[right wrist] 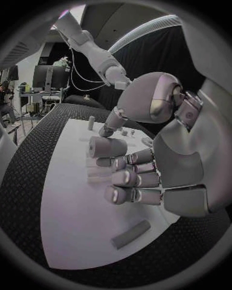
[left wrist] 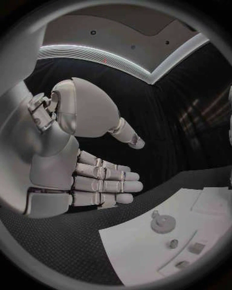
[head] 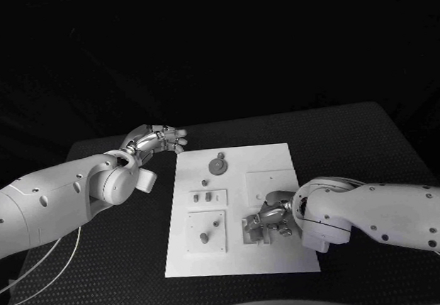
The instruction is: Assemble the parts on the task board
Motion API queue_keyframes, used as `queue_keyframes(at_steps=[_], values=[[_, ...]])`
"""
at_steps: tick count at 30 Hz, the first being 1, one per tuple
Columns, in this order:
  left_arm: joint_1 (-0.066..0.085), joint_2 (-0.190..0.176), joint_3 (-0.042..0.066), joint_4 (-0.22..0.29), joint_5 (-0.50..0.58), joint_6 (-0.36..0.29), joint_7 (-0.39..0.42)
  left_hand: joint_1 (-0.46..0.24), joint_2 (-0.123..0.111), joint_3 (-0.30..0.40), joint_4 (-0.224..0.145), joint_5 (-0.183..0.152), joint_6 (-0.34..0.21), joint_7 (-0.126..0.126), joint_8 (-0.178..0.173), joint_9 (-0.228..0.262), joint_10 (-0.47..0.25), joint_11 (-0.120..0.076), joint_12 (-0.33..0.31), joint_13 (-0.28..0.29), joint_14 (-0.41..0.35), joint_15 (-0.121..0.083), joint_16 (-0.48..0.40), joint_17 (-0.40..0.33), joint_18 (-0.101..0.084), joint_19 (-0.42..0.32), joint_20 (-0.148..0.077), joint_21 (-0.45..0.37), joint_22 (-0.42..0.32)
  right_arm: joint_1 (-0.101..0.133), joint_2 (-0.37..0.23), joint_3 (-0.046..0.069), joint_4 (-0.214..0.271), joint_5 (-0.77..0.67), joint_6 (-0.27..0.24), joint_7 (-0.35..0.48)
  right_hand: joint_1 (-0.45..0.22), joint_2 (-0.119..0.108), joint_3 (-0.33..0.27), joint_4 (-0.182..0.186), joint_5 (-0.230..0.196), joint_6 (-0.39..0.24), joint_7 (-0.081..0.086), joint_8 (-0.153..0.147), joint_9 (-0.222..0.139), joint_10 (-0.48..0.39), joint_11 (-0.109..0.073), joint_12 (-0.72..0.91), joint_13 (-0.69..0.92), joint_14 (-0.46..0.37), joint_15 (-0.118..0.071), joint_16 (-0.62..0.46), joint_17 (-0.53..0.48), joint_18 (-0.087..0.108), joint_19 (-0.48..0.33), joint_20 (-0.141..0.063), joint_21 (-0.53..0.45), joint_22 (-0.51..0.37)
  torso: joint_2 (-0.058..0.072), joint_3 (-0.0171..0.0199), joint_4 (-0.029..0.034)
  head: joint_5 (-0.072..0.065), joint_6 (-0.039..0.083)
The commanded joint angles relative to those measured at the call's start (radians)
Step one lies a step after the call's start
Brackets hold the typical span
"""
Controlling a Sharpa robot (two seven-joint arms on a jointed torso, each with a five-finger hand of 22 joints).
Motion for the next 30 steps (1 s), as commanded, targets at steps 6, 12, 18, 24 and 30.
queue_keyframes(at_steps=[6,12,18,24,30], values=[[0.001,0.0,0.001,0.003,0.005,0.01,0.006,-0.008,0.0,0.0,0.007,0.003,0.0,0.005,-0.002,-0.002,-0.003,0.003,-0.004,-0.002,-0.002,0.008,-0.004,0.002,0.004,-0.001,0.006,-0.004,0.002,-0.01,0.002,-0.007,-0.005,-0.01,0.032,-0.007,-0.024,-0.038,-0.016,0.009,-0.005,-0.012,0.012,-0.013,-0.005,-0.006,0.006,-0.01,0.003,-0.006,-0.004,-0.011,0.004,0.052,-0.011,0.001,0.008,-0.004,0.0,0.0001,-0.0001,0.002,0.0],[0.001,-0.001,0.001,0.003,0.005,0.008,0.005,-0.009,0.0,0.0,0.007,0.003,-0.001,0.005,-0.002,-0.002,-0.003,0.003,-0.005,-0.002,-0.002,0.008,-0.004,0.002,0.004,-0.001,0.006,-0.004,0.002,-0.01,0.001,-0.007,-0.004,-0.014,0.038,-0.007,-0.027,-0.044,-0.031,0.004,-0.004,-0.015,0.013,-0.015,-0.004,-0.01,0.007,-0.012,0.005,-0.008,-0.003,-0.013,0.006,0.052,-0.014,0.0,0.008,-0.005,0.0,0.0002,-0.0001,0.003,-0.001],[0.001,-0.001,0.001,0.003,0.005,0.009,0.005,-0.009,0.0,0.0,0.007,0.003,-0.001,0.005,-0.003,-0.002,-0.004,0.003,-0.005,-0.002,-0.002,0.008,-0.005,0.002,0.004,-0.001,0.006,-0.004,0.002,-0.01,-0.001,-0.007,-0.006,-0.018,0.04,-0.008,-0.027,-0.047,-0.034,0.003,-0.004,-0.017,0.014,-0.016,-0.004,-0.011,0.008,-0.013,0.006,-0.009,-0.003,-0.014,0.007,0.052,-0.016,0.0,0.008,-0.006,0.0,0.0006,-0.0003,0.004,-0.002],[0.001,-0.001,0.001,0.003,0.005,0.009,0.005,-0.009,-0.001,0.0,0.007,0.003,-0.001,0.005,-0.003,-0.002,-0.004,0.003,-0.005,-0.002,-0.002,0.008,-0.005,0.003,0.004,-0.001,0.006,-0.005,0.003,-0.01,-0.002,-0.007,-0.006,-0.019,0.043,-0.007,-0.025,-0.044,-0.035,0.003,-0.004,-0.017,0.014,-0.016,-0.004,-0.012,0.008,-0.014,0.007,-0.009,-0.003,-0.015,0.008,0.052,-0.017,0.0,0.008,-0.007,0.0,0.0009,-0.0007,0.004,-0.003],[0.001,0.001,0.001,0.001,0.004,0.01,0.003,-0.008,-0.001,0.001,0.007,0.003,-0.002,0.005,-0.003,-0.002,-0.004,0.003,-0.005,-0.002,-0.002,0.008,-0.005,0.003,0.004,-0.002,0.006,-0.005,0.003,-0.01,-0.011,-0.007,0.0,-0.043,0.023,0.019,-0.02,-0.045,-0.036,0.0,-0.004,-0.017,0.014,-0.016,-0.004,-0.012,0.008,-0.014,0.008,-0.01,-0.003,-0.015,0.009,0.052,-0.018,0.0,0.008,-0.008,0.0,0.0011,-0.0009,0.004,-0.003]])
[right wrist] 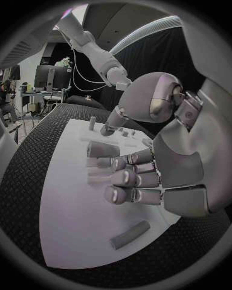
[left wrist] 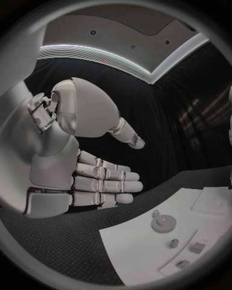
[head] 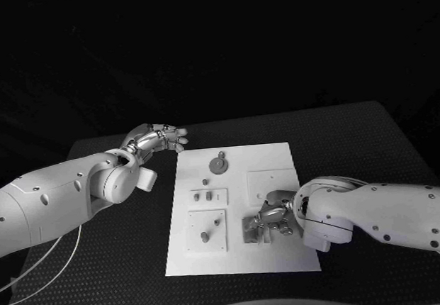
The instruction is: Assemble the parts on the task board
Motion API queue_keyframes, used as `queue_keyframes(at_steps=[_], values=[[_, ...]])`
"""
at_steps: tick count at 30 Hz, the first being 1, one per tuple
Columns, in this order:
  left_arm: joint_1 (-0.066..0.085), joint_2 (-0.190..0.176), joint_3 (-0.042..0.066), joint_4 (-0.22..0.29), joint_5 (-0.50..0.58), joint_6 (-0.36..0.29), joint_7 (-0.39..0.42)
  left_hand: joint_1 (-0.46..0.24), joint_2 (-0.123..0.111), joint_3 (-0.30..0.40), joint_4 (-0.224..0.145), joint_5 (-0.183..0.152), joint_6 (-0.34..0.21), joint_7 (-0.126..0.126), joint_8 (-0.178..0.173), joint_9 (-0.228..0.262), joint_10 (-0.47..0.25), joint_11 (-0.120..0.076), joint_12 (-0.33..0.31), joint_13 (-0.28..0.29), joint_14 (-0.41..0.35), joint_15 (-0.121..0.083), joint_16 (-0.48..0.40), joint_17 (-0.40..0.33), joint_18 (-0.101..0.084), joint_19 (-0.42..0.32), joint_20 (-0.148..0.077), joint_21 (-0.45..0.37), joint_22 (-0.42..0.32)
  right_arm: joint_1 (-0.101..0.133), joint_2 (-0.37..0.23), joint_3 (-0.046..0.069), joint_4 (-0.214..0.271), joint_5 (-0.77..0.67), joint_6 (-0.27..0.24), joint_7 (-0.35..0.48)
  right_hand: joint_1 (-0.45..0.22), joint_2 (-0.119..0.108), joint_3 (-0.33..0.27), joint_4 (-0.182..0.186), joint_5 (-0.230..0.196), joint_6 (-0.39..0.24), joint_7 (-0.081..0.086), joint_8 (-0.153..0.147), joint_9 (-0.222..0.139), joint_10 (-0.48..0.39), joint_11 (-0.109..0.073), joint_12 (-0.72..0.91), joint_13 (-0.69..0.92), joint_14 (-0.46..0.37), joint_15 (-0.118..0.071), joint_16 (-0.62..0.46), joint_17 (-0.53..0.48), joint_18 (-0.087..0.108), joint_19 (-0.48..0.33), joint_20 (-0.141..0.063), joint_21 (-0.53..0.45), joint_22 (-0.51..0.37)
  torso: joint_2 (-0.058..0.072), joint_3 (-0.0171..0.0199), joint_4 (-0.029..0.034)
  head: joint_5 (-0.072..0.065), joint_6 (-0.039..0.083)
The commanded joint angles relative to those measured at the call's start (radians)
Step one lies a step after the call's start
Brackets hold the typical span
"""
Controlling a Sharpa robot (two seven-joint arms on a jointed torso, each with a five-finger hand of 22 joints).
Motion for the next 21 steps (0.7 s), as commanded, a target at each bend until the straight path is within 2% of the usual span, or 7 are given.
queue_keyframes(at_steps=[1,4,7,13,17,21], values=[[0.001,0.002,0.001,0.001,0.004,0.01,0.005,-0.009,-0.001,0.001,0.007,0.003,-0.002,0.005,-0.003,-0.002,-0.004,0.003,-0.005,-0.002,-0.002,0.008,-0.005,0.002,0.004,-0.002,0.006,-0.005,0.002,-0.009,-0.01,-0.007,0.003,-0.035,0.013,0.016,0.008,-0.006,-0.007,-0.002,-0.005,-0.017,0.014,-0.01,0.002,-0.005,0.0,-0.006,0.002,-0.007,0.0,-0.006,0.002,0.052,-0.009,-0.002,0.004,-0.002,0.0,0.0005,-0.0003,-0.001,0.001],[0.001,0.002,0.001,-0.002,0.003,0.009,0.005,-0.008,-0.001,0.001,0.007,0.003,-0.002,0.005,-0.003,-0.002,-0.004,0.003,-0.005,-0.002,-0.002,0.008,-0.006,0.002,0.004,-0.002,0.006,-0.005,0.002,-0.007,-0.016,-0.007,0.014,-0.071,0.031,0.033,0.029,-0.026,-0.01,-0.02,-0.005,-0.018,0.014,-0.01,0.003,-0.005,0.0,-0.006,0.004,-0.007,0.0,-0.007,0.004,0.052,-0.01,-0.003,0.006,-0.003,-0.001,0.0008,-0.0002,-0.001,0.002],[0.001,0.003,0.001,-0.004,0.003,0.009,0.005,-0.008,-0.001,0.001,0.007,0.003,-0.002,0.005,-0.003,-0.002,-0.004,0.003,-0.005,-0.002,-0.002,0.008,-0.006,0.002,0.004,-0.002,0.006,-0.005,0.002,-0.006,-0.014,-0.007,0.016,-0.083,0.056,0.042,0.052,-0.035,-0.023,-0.042,-0.005,-0.019,0.015,-0.01,0.003,-0.006,0.001,-0.006,0.007,-0.007,0.0,-0.008,0.007,0.052,-0.011,-0.004,0.007,-0.004,0.0,0.0008,0.0002,0.0,0.004],[0.001,0.003,0.001,-0.004,0.003,0.01,0.005,-0.008,-0.001,0.001,0.007,0.003,-0.002,0.005,-0.003,-0.002,-0.004,0.003,-0.005,-0.002,-0.002,0.008,-0.006,0.003,0.004,-0.002,0.006,-0.006,0.002,-0.006,-0.013,-0.007,0.015,-0.124,0.084,0.045,0.141,-0.032,-0.092,-0.135,-0.004,-0.023,0.016,-0.011,0.007,-0.012,0.003,-0.007,0.013,-0.012,0.002,-0.014,0.014,0.052,-0.022,-0.002,0.01,-0.009,0.0,0.0003,0.0004,0.0,0.004],[0.001,0.003,0.001,-0.004,0.003,0.01,0.005,-0.008,-0.001,0.001,0.008,0.003,-0.001,0.005,-0.003,-0.002,-0.004,0.003,-0.005,-0.002,-0.002,0.008,-0.006,0.003,0.004,-0.002,0.006,-0.006,0.002,-0.006,-0.011,-0.007,0.016,-0.137,0.088,0.044,0.173,-0.024,-0.128,-0.168,-0.004,-0.023,0.016,-0.012,0.008,-0.014,0.003,-0.009,0.016,-0.014,0.002,-0.017,0.018,0.052,-0.026,0.0,0.009,-0.014,0.0,-0.0005,-0.0002,-0.001,0.005],[0.001,0.003,0.001,-0.003,0.003,0.01,0.005,-0.008,-0.001,0.002,0.008,0.003,-0.001,0.005,-0.003,-0.002,-0.003,0.003,-0.005,-0.001,-0.002,0.008,-0.006,0.003,0.004,-0.002,0.006,-0.006,0.003,-0.006,-0.007,-0.007,0.015,-0.16,0.084,0.042,0.192,-0.017,-0.138,-0.182,-0.004,-0.023,0.016,-0.012,0.009,-0.014,0.002,-0.009,0.017,-0.014,0.001,-0.019,0.02,0.052,-0.027,0.001,0.01,-0.017,0.0,0.0001,0.0002,0.0,0.004]])
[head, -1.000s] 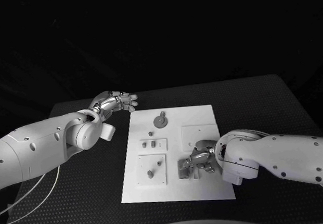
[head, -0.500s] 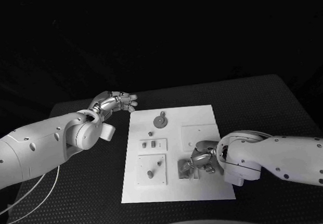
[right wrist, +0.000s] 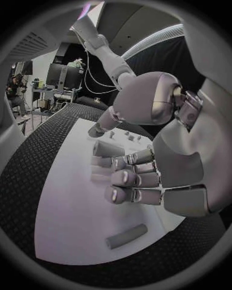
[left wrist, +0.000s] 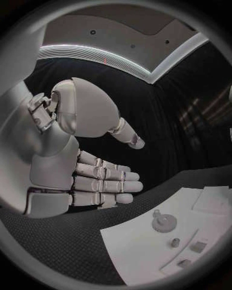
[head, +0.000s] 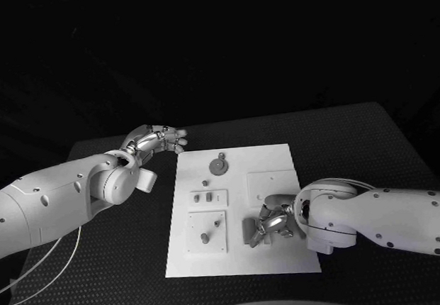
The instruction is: Assemble the parts on the task board
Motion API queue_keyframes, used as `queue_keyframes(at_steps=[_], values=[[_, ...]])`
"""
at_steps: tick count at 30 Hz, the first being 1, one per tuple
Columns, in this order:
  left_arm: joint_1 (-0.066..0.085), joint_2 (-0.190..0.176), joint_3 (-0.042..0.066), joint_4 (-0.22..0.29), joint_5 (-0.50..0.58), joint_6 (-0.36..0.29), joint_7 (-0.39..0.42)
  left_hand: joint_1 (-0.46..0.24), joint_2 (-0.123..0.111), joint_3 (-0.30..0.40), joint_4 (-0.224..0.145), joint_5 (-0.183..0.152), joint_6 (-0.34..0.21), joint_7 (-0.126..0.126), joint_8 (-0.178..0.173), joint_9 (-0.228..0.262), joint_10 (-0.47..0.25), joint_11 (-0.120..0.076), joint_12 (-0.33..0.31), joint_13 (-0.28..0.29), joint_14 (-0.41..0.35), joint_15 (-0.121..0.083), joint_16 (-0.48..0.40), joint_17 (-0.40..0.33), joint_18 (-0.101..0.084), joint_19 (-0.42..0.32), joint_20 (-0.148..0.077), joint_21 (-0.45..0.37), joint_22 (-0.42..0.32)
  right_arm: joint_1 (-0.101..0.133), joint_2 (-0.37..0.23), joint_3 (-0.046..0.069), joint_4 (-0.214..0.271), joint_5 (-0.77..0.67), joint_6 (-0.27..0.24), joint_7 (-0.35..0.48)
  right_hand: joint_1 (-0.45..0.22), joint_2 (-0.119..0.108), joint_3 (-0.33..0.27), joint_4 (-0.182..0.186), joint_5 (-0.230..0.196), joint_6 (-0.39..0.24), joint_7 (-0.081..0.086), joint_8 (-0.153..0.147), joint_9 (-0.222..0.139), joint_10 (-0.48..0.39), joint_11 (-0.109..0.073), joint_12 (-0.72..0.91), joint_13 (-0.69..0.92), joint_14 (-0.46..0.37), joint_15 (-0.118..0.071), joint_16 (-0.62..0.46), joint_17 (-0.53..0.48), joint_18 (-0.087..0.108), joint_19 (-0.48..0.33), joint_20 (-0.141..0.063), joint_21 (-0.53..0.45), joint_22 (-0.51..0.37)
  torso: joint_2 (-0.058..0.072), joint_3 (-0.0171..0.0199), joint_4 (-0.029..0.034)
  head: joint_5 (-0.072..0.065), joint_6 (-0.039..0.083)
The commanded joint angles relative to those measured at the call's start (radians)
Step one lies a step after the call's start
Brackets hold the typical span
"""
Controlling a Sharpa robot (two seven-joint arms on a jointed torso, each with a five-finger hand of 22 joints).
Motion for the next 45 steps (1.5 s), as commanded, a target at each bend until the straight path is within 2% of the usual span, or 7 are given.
queue_keyframes(at_steps=[1,12,27,33,37,39,45], values=[[0.001,0.002,0.001,0.001,0.003,0.01,0.006,-0.008,-0.001,0.0,0.006,0.003,-0.001,0.005,-0.003,-0.001,-0.003,0.003,-0.005,-0.002,-0.002,0.008,-0.006,0.002,0.004,-0.002,0.006,-0.006,0.001,-0.003,0.004,-0.002,-0.001,-0.061,0.033,0.0,0.025,0.006,-0.002,-0.012,-0.004,-0.015,0.009,0.002,0.001,-0.005,0.0,-0.006,0.002,-0.005,0.0,-0.004,0.002,0.052,-0.007,-0.001,0.002,-0.002,0.0,0.0001,0.0,0.0,0.0],[0.001,0.002,0.001,0.002,0.003,0.011,0.006,-0.009,-0.001,0.0,0.006,0.002,-0.001,0.005,-0.003,-0.001,-0.003,0.003,-0.005,-0.001,-0.001,0.008,-0.007,0.002,0.004,-0.002,0.006,-0.006,0.002,-0.003,0.007,-0.002,-0.002,-0.095,0.008,-0.011,0.081,0.056,-0.001,-0.023,-0.005,0.001,0.005,0.008,0.004,0.005,-0.004,-0.006,0.002,0.002,-0.003,-0.005,0.006,0.052,-0.002,0.001,0.005,-0.008,0.0,-0.0003,0.0002,0.001,-0.003],[0.001,0.001,0.001,0.002,0.002,0.012,0.002,-0.01,-0.001,0.0,0.008,0.002,-0.001,0.005,-0.002,-0.001,-0.003,0.003,-0.005,-0.001,-0.001,0.008,-0.008,0.003,0.003,-0.001,0.007,-0.007,0.002,-0.003,0.009,-0.002,-0.007,-0.092,0.005,-0.011,0.023,0.161,0.044,0.052,-0.005,0.033,-0.007,0.011,-0.001,0.037,-0.015,-0.019,-0.006,0.022,-0.011,-0.014,0.006,0.052,0.004,0.01,0.01,-0.018,0.0,-0.0005,0.001,0.003,-0.007],[0.001,0.001,0.001,0.002,0.001,0.013,0.001,-0.011,-0.001,0.0,0.008,0.002,0.0,0.005,-0.002,-0.001,-0.003,0.003,-0.005,-0.001,-0.001,0.008,-0.008,0.004,0.003,-0.001,0.007,-0.007,0.003,-0.003,0.008,-0.002,-0.008,-0.092,0.013,-0.011,0.024,0.139,0.089,0.048,-0.005,0.036,-0.006,0.005,-0.006,0.041,-0.015,-0.024,-0.004,0.026,-0.012,-0.018,0.01,0.052,0.004,0.011,0.015,-0.021,0.0,-0.0006,0.0006,0.003,-0.006],[0.001,0.001,0.001,0.001,0.001,0.013,0.001,-0.011,0.0,0.0,0.008,0.002,0.0,0.005,-0.002,-0.001,-0.003,0.003,-0.005,-0.001,-0.001,0.008,-0.008,0.004,0.004,-0.001,0.007,-0.007,0.003,-0.003,0.004,-0.002,-0.008,-0.085,0.011,-0.006,0.027,0.082,0.086,0.026,-0.003,0.034,-0.004,0.002,-0.009,0.04,-0.013,-0.027,-0.001,0.026,-0.011,-0.021,0.012,0.052,0.004,0.011,0.019,-0.021,0.0,-0.0005,0.0009,0.003,-0.006],[0.001,0.0,0.001,0.001,0.001,0.012,0.001,-0.011,-0.001,0.0,0.009,0.002,0.0,0.005,-0.002,-0.001,-0.003,0.003,-0.005,-0.001,-0.001,0.008,-0.008,0.004,0.004,-0.001,0.007,-0.007,0.003,-0.003,0.002,-0.002,-0.008,-0.061,0.011,0.0,0.012,0.017,0.057,0.018,-0.001,0.03,-0.001,-0.002,-0.011,0.037,-0.01,-0.028,0.001,0.025,-0.008,-0.023,0.014,0.052,0.003,0.013,0.02,-0.023,0.0,-0.0006,0.0006,0.003,-0.005],[0.001,0.0,0.001,0.0,0.0,0.013,0.0,-0.011,-0.001,0.0,0.009,0.002,0.0,0.005,-0.002,-0.001,-0.003,0.003,-0.005,-0.001,-0.001,0.008,-0.009,0.004,0.004,-0.001,0.007,-0.008,0.003,-0.003,-0.005,-0.002,-0.004,-0.044,-0.006,0.011,-0.019,-0.007,-0.004,0.016,-0.004,0.022,0.001,-0.007,-0.013,0.028,-0.007,-0.032,0.007,0.02,-0.006,-0.027,0.019,0.052,-0.003,0.013,0.018,-0.029,0.0,-0.0001,0.0004,0.005,-0.003]])
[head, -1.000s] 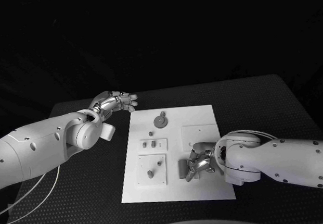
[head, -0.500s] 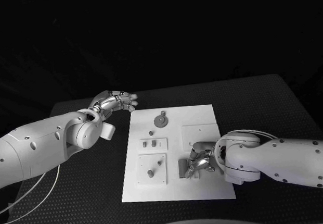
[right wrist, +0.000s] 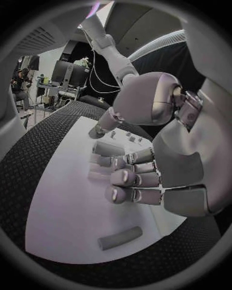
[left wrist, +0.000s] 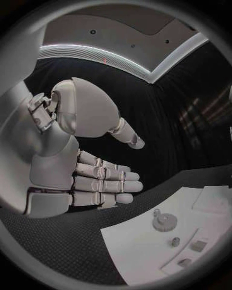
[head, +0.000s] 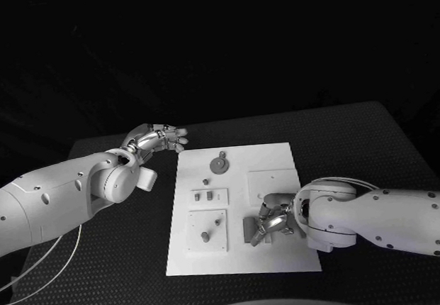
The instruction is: Assemble the parts on the task board
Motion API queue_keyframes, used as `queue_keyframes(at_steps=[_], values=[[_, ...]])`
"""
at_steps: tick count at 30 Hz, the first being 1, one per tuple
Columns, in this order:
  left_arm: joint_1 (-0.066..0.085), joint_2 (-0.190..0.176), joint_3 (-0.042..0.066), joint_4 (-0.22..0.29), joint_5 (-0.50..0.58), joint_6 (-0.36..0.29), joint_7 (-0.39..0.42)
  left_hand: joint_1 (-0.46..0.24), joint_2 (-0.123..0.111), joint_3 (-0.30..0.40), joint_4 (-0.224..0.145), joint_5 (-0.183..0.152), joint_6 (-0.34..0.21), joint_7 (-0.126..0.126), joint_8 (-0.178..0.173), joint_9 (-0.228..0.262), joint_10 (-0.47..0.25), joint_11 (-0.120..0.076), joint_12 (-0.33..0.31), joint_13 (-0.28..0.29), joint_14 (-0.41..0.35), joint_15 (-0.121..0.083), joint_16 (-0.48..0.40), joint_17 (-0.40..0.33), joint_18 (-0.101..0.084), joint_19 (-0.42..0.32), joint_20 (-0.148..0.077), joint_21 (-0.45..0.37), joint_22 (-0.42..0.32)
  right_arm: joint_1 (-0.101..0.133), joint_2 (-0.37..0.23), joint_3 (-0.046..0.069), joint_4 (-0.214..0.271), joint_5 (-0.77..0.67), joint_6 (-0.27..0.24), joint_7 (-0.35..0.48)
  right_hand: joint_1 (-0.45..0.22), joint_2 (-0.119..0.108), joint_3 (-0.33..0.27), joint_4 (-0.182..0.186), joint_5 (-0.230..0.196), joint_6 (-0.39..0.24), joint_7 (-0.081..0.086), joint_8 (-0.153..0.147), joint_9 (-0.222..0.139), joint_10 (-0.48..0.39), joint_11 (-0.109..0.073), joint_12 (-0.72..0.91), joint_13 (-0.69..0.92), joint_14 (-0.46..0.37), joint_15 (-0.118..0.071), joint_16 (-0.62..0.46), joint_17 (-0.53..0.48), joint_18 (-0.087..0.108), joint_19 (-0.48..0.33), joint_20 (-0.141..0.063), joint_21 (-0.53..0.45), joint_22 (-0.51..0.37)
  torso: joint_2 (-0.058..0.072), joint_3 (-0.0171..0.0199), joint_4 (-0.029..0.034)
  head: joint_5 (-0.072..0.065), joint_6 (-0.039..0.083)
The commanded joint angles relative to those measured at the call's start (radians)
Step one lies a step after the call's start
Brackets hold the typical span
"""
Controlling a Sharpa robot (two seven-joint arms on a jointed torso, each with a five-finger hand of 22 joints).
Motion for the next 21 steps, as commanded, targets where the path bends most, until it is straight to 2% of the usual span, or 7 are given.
queue_keyframes(at_steps=[1,4,7,14,21], values=[[0.001,0.001,0.001,0.0,0.001,0.014,0.004,-0.011,-0.001,-0.002,0.007,0.002,0.0,0.005,-0.002,-0.001,-0.003,0.003,-0.005,-0.001,-0.001,0.008,-0.005,0.001,0.004,-0.001,0.007,-0.004,0.001,0.0,-0.009,-0.001,-0.001,0.015,-0.012,0.005,-0.012,-0.007,-0.021,0.001,-0.004,-0.005,0.006,-0.003,0.001,-0.007,0.005,-0.004,0.002,-0.004,0.006,-0.007,0.002,0.044,-0.005,0.005,0.001,-0.003,0.0,0.0004,-0.0001,0.001,0.002],[0.001,0.001,0.001,-0.002,0.001,0.017,0.002,-0.011,-0.001,-0.002,0.007,0.002,0.0,0.005,-0.002,-0.001,-0.003,0.003,-0.005,-0.001,-0.001,0.008,-0.005,0.001,0.004,-0.001,0.007,-0.004,0.001,0.0,-0.01,-0.001,0.002,-0.018,-0.026,0.012,-0.028,-0.012,-0.044,0.002,-0.004,-0.008,0.006,-0.004,0.001,-0.009,0.005,-0.004,0.004,-0.005,0.005,-0.007,0.004,0.044,-0.007,0.004,0.0,-0.005,0.0,0.0002,-0.0003,-0.001,0.003],[0.001,0.002,0.001,-0.004,-0.003,0.017,0.002,-0.011,-0.002,-0.002,0.006,0.002,0.001,0.005,-0.002,-0.001,-0.005,0.004,-0.006,-0.002,-0.002,0.009,-0.006,0.002,0.004,-0.002,0.007,-0.004,0.002,0.005,-0.014,0.0,0.005,-0.019,-0.032,0.014,-0.041,-0.003,-0.079,-0.01,-0.001,-0.01,0.006,-0.005,0.002,-0.012,0.004,-0.005,0.007,-0.008,0.004,-0.008,0.008,0.044,-0.01,-0.001,0.0,-0.008,-0.001,-0.0003,-0.0003,-0.003,0.005],[0.001,0.003,0.001,-0.009,-0.003,0.018,0.002,-0.011,-0.002,-0.002,0.007,0.002,0.001,0.005,-0.002,-0.001,-0.006,0.004,-0.007,-0.002,-0.003,0.009,-0.007,0.002,0.004,-0.002,0.007,-0.005,0.002,0.024,-0.032,0.001,0.017,-0.02,-0.026,0.01,-0.039,0.006,-0.087,-0.014,-0.002,-0.009,0.005,-0.004,0.003,-0.012,0.004,-0.005,0.008,-0.007,0.004,-0.008,0.009,0.044,-0.01,-0.003,0.001,-0.009,0.0,-0.0006,-0.0002,-0.004,0.008],[0.001,0.0,0.001,-0.012,-0.003,0.018,0.0,-0.011,-0.003,-0.001,0.007,0.002,0.001,0.005,-0.002,-0.001,-0.006,0.005,-0.007,-0.002,-0.003,0.009,-0.008,0.003,0.003,-0.002,0.007,-0.005,0.003,0.084,-0.092,0.015,0.056,0.076,-0.001,0.001,-0.03,0.018,-0.091,-0.021,-0.002,-0.008,0.004,-0.004,0.003,-0.011,0.003,-0.005,0.009,-0.006,0.003,-0.009,0.011,0.044,-0.01,-0.006,0.002,-0.011,0.0,0.0002,-0.0003,-0.005,0.007]])
